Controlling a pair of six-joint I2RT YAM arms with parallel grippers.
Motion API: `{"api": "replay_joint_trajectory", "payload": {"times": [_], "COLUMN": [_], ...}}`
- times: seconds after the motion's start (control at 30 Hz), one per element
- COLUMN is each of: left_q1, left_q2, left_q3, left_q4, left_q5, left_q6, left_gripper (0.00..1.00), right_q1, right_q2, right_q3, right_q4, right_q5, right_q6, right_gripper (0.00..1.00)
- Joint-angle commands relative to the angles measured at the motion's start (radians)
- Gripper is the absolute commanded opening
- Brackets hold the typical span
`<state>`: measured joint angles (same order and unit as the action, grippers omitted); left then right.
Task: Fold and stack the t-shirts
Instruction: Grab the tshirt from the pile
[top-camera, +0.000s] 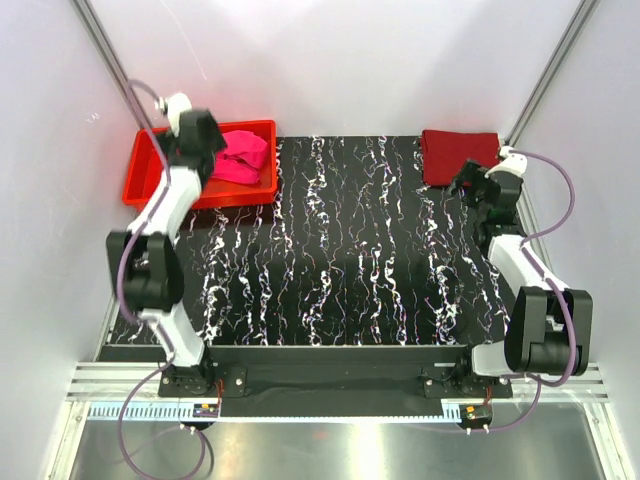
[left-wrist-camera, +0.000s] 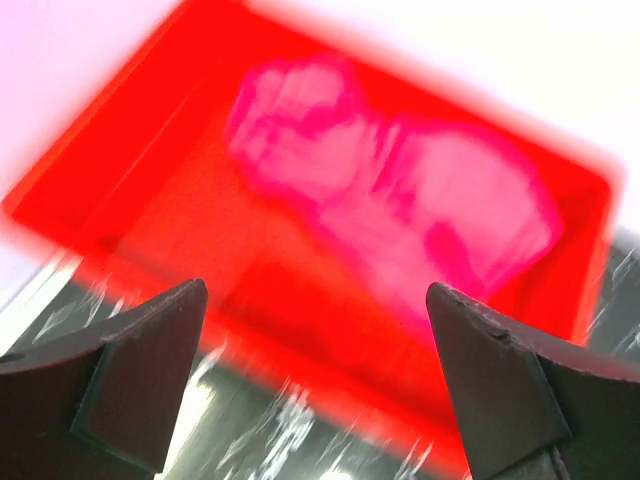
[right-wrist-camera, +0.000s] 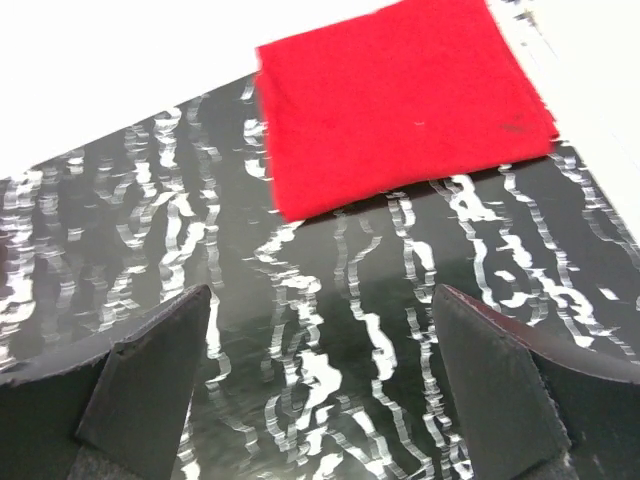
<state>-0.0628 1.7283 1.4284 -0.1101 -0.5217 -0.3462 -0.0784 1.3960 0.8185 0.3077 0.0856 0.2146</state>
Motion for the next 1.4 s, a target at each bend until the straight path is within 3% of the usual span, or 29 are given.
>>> {"api": "replay_joint_trajectory", "payload": {"times": [0.0, 0.03, 0.1, 0.3, 0.43, 0.47, 0.73, 0.93, 1.03, 1.13, 1.17, 1.23, 1.27, 1.3, 1.33, 1.37], "left_q1": [0.057, 0.061, 0.063, 0.099, 0.115, 0.116, 0.118, 0.143, 0.150, 0.153, 0.153, 0.156, 0.158, 0.158, 0.158, 0.156], "left_q2": [0.212, 0.302, 0.364, 0.600, 0.668, 0.681, 0.794, 0.809, 0.815, 0.843, 0.849, 0.870, 0.875, 0.878, 0.878, 0.870], "left_q3": [0.339, 0.465, 0.574, 0.811, 0.773, 0.773, 0.869, 0.862, 0.837, 0.860, 0.868, 0.892, 0.897, 0.909, 0.917, 0.919], "left_q4": [-0.433, -0.498, -0.502, -0.496, -0.323, -0.301, -0.222, -0.163, -0.096, -0.060, -0.051, -0.025, -0.011, 0.000, 0.000, -0.002], "left_q5": [0.173, 0.198, 0.268, 0.491, 0.592, 0.627, 0.657, 0.629, 0.638, 0.638, 0.635, 0.643, 0.658, 0.661, 0.661, 0.676], "left_q6": [-0.016, -0.005, 0.018, -0.046, -0.163, -0.183, -0.264, -0.283, -0.324, -0.343, -0.344, -0.358, -0.364, -0.367, -0.370, -0.373], "left_gripper": [0.99, 0.99, 0.99, 0.98, 0.90, 0.83, 0.67, 0.80, 0.79, 0.66, 0.56, 0.46, 0.23, 0.09, 0.00, 0.00], "right_q1": [0.006, 0.005, 0.005, 0.006, 0.005, 0.005, 0.005, 0.005, 0.005, 0.006, 0.005, 0.005, 0.005, 0.005, 0.005, 0.005], "right_q2": [-0.031, -0.034, -0.041, -0.083, -0.110, -0.112, -0.123, -0.132, -0.153, -0.180, -0.186, -0.203, -0.210, -0.224, -0.230, -0.235], "right_q3": [0.073, 0.077, 0.091, 0.096, 0.093, 0.093, 0.108, 0.113, 0.082, 0.068, 0.062, 0.061, 0.064, 0.062, 0.064, 0.062], "right_q4": [-0.229, -0.243, -0.284, -0.383, -0.429, -0.435, -0.481, -0.496, -0.504, -0.521, -0.527, -0.548, -0.556, -0.570, -0.578, -0.584], "right_q5": [-0.081, -0.110, -0.148, -0.196, -0.198, -0.201, -0.205, -0.236, -0.248, -0.247, -0.247, -0.248, -0.254, -0.259, -0.264, -0.270], "right_q6": [0.078, 0.084, 0.082, 0.046, 0.034, 0.034, 0.034, 0.061, 0.077, 0.080, 0.078, 0.081, 0.081, 0.083, 0.085, 0.086], "right_gripper": [1.00, 1.00, 1.00, 1.00, 1.00, 0.99, 0.98, 0.96, 0.96, 0.97, 0.97, 0.97, 0.97, 0.98, 0.98, 0.98]}}
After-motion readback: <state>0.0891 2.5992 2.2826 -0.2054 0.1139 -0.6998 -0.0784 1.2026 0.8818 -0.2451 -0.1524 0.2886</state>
